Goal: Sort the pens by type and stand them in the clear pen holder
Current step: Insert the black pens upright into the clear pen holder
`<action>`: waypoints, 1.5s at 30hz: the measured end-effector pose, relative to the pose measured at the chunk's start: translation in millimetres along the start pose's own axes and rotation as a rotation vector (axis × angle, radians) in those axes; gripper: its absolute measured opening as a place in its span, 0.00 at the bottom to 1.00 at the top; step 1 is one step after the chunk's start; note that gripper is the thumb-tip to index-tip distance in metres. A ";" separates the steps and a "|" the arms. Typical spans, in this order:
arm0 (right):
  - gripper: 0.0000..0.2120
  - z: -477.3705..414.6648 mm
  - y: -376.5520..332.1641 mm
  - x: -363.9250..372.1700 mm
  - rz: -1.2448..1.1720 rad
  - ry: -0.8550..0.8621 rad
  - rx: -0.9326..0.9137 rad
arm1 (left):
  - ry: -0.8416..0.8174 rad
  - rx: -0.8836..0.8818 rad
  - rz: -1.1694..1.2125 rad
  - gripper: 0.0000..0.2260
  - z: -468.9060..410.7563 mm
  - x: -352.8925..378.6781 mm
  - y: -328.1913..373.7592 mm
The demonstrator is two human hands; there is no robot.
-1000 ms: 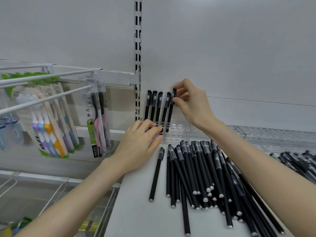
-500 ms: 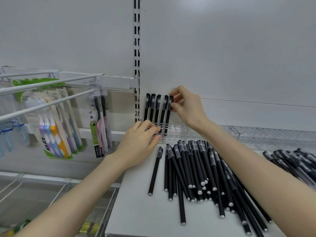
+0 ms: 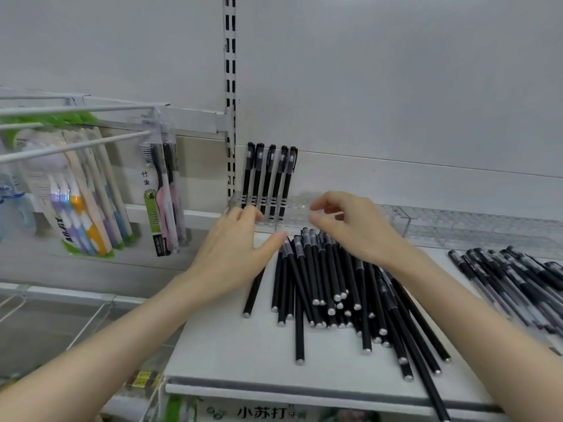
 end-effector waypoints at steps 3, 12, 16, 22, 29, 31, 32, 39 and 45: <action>0.18 11.3 13.1 15.5 0.107 -0.146 -0.008 | -0.137 -0.099 0.073 0.30 12.7 13.2 7.4; 0.19 18.5 26.2 25.1 0.105 -0.145 0.013 | -0.245 -0.215 0.362 0.29 -3.2 25.9 24.8; 0.19 17.8 24.9 24.0 0.120 -0.127 0.028 | -0.258 -0.247 0.494 0.21 -10.4 19.7 27.0; 0.18 16.6 26.0 24.6 0.129 -0.106 0.030 | -0.298 -0.209 0.614 0.10 -14.5 18.4 28.0; 0.17 13.2 26.4 22.6 0.099 -0.076 0.026 | -0.261 -0.258 0.771 0.12 -13.5 22.3 14.9; 0.17 13.7 25.8 22.0 0.083 -0.078 0.019 | -0.271 -0.237 0.753 0.10 -13.4 22.0 14.3; 0.17 14.0 24.9 21.3 0.078 -0.085 0.019 | -0.276 -0.218 0.744 0.08 -13.1 21.4 14.8; 0.19 16.2 18.7 14.8 0.071 -0.091 0.023 | -0.212 -0.233 0.967 0.05 -12.1 23.3 8.4; 0.15 18.7 14.0 8.1 -0.088 0.057 0.003 | -0.175 -0.150 1.407 0.03 -10.6 16.7 9.3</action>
Point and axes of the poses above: each hand's wrist, its own z-axis away from the middle knuckle, its own x-axis out of the palm, y = z × x, the point moved 3 cm from there along -z, towards the middle knuckle, and after that the axes turned 8 degrees about -y, right-handed, at the moved point
